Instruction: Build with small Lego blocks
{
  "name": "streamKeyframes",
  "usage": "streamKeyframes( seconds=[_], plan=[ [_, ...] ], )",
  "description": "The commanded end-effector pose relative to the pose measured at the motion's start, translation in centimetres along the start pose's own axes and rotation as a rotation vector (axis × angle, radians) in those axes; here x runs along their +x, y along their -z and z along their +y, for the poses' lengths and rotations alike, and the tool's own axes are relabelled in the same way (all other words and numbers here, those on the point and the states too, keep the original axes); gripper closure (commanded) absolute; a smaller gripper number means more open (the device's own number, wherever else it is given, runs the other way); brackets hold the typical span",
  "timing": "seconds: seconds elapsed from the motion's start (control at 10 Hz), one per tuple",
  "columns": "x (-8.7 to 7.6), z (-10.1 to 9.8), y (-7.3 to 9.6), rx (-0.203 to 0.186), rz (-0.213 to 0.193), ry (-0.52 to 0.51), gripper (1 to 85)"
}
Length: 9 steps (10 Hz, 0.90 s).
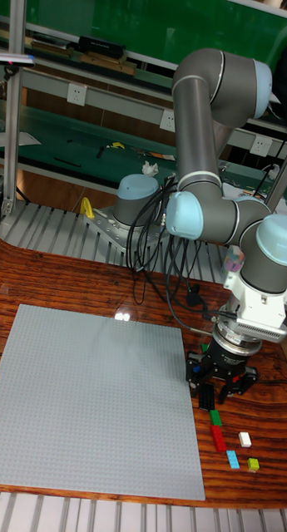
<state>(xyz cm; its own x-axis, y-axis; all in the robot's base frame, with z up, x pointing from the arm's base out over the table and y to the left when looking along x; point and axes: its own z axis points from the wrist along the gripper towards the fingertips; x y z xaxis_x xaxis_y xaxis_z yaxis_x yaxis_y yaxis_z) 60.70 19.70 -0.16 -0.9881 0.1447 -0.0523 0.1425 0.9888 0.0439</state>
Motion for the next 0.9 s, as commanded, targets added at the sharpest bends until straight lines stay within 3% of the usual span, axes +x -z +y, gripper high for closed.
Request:
streamKeyframes(
  seconds=[0.0,0.2,0.8],
  plan=[
    [-0.04,0.07,-0.06,-0.010,0.005,-0.013,34.3],
    [0.03,0.05,-0.11,-0.008,0.008,-0.019,41.7],
    [0.23,0.15,0.16,-0.006,0.015,-0.019,40.3]
  ],
)
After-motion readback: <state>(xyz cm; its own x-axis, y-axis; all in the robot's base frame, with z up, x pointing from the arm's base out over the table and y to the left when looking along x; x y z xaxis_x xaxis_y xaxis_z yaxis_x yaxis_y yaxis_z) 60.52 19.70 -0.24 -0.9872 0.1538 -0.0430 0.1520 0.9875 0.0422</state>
